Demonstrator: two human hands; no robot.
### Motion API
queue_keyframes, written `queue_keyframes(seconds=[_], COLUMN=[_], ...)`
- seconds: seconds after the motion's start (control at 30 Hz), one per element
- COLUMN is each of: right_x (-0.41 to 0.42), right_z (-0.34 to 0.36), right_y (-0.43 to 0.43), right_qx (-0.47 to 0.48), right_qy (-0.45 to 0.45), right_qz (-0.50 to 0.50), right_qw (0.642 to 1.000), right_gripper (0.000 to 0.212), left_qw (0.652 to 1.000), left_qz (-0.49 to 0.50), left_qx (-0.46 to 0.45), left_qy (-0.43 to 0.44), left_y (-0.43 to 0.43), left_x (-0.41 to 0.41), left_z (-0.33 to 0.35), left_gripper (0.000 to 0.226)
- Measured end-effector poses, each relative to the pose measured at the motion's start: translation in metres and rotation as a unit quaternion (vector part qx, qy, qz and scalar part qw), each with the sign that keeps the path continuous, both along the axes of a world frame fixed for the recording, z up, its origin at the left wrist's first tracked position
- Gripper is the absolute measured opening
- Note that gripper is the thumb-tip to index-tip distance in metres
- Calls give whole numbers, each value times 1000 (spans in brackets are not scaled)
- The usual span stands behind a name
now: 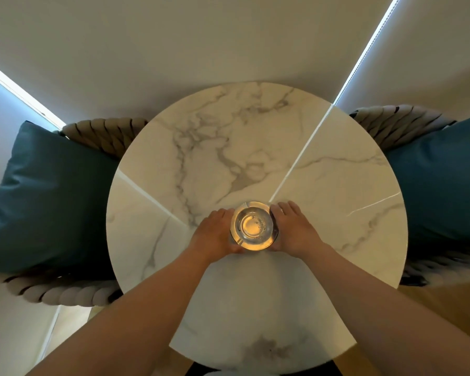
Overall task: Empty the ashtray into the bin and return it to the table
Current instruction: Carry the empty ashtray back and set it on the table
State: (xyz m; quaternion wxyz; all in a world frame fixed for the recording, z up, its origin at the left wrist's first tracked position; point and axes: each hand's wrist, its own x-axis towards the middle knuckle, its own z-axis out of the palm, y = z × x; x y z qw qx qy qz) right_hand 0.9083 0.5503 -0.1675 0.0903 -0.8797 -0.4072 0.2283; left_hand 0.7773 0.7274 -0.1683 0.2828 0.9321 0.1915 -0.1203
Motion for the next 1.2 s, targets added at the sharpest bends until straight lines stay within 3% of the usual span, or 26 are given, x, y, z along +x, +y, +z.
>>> queue_keyframes(seconds=[0.37,0.6,1.2], right_x=[55,63,76], right_z=[-27,-38,-37], right_y=[27,27,35], right_qx=[-47,-51,-51], right_qy=[7,2,16], right_qz=[-13,-6,-13], right_qw=[999,999,998], right_gripper=[110,110,113], left_qw=[999,999,991], left_qz=[10,11,91], left_qx=[34,36,95], left_qy=[13,38,12], left_y=[26,27,15], left_x=[60,64,53], left_z=[-32,-41,-53], left_gripper=[92,103,101])
